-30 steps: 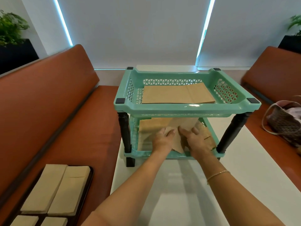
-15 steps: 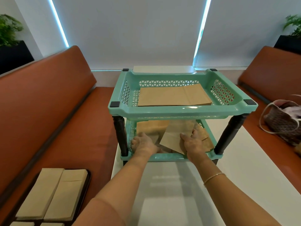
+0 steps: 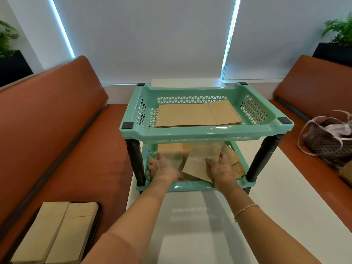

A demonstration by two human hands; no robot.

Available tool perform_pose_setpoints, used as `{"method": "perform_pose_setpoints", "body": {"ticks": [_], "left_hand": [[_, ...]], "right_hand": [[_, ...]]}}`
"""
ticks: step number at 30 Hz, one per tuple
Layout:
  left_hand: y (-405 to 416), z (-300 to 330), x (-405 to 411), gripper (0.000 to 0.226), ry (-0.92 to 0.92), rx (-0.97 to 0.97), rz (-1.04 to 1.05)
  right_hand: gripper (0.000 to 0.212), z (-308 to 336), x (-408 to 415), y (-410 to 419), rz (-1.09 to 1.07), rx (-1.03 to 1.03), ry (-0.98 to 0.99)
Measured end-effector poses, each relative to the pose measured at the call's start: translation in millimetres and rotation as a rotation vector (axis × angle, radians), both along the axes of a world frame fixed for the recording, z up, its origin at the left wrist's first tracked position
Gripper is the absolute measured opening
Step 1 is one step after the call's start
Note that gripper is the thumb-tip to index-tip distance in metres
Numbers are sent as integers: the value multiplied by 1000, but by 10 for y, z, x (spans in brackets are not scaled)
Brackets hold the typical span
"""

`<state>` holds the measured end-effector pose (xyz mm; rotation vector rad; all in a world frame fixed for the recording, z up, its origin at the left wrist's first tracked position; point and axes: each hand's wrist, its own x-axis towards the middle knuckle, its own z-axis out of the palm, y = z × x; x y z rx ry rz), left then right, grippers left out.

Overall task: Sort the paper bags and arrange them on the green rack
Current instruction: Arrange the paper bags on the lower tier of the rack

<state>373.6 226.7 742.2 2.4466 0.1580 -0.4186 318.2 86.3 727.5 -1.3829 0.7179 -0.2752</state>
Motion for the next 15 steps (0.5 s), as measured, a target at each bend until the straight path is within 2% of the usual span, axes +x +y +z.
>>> {"method": "perform_pose_setpoints", "body": {"ticks": [4,9,11,15], "left_hand": [[-17,-34,51,89,-55,-114,99],[20,108,155,43,-187,-285,200],[56,152,160,36,-277,-169,123],[150,262,113,33,-351,200,-148]], "right_hand": [[46,-3,1,4,6,2,-6],[45,2,3,-14,-2,15,7],[44,-3,2,-15,-3,21,7],[45,-39,48,-28,-48,59,30]]}}
